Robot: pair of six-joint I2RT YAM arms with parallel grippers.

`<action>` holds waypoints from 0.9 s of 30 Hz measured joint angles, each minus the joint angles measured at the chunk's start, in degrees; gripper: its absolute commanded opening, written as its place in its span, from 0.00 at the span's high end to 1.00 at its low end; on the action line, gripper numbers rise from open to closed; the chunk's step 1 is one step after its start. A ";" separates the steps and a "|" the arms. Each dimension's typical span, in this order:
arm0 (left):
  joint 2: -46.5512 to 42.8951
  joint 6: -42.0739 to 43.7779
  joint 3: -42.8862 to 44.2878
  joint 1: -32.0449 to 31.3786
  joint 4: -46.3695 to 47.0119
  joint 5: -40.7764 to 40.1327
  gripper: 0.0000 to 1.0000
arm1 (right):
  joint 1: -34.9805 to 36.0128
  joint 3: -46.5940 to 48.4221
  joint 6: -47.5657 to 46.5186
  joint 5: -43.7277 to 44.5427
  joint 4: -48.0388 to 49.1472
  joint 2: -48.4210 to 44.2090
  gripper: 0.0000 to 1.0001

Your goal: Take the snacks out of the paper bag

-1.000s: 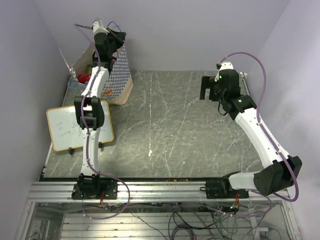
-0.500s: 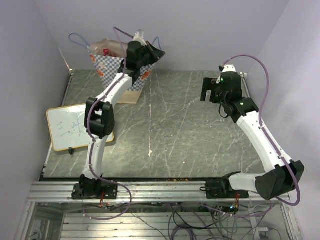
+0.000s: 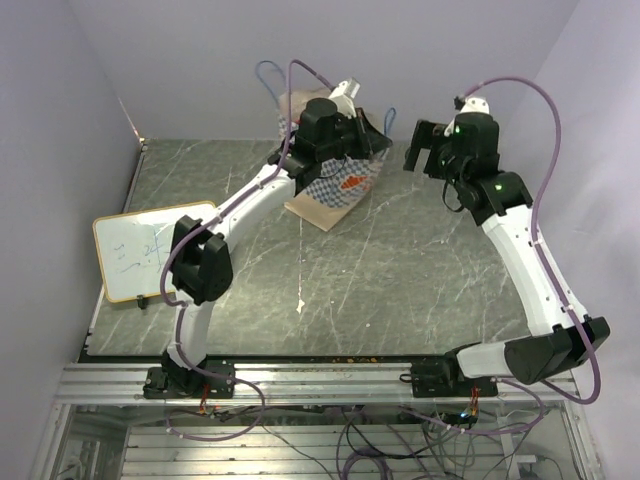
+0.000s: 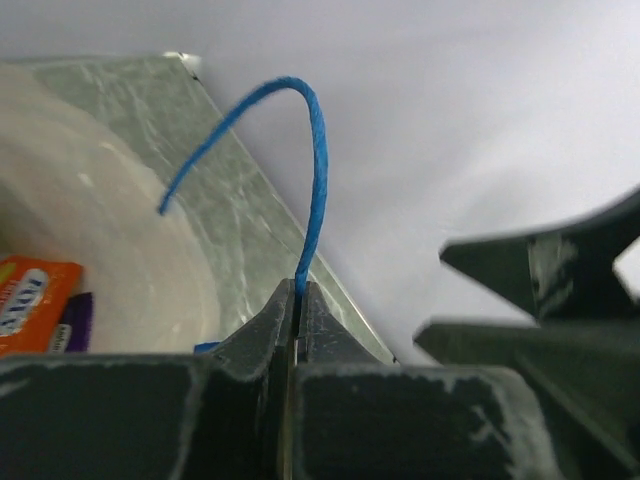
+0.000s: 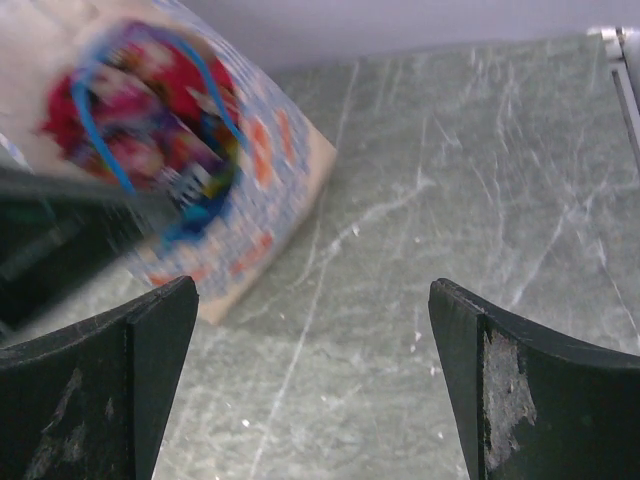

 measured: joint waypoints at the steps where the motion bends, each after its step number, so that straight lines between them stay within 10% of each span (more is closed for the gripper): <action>1: -0.98 0.37 -0.92 -0.50 -0.31 0.37 0.85 | -0.02 1.70 0.26 -0.11 -0.15 0.66 0.00; 7: -3.61 4.61 0.83 -1.55 -5.18 1.99 0.41 | -0.22 8.94 1.99 -0.85 -0.76 3.08 0.00; 27: -8.44 5.05 6.67 19.69 -16.83 -8.59 0.19 | -0.87 10.97 7.30 2.78 -9.49 6.75 0.00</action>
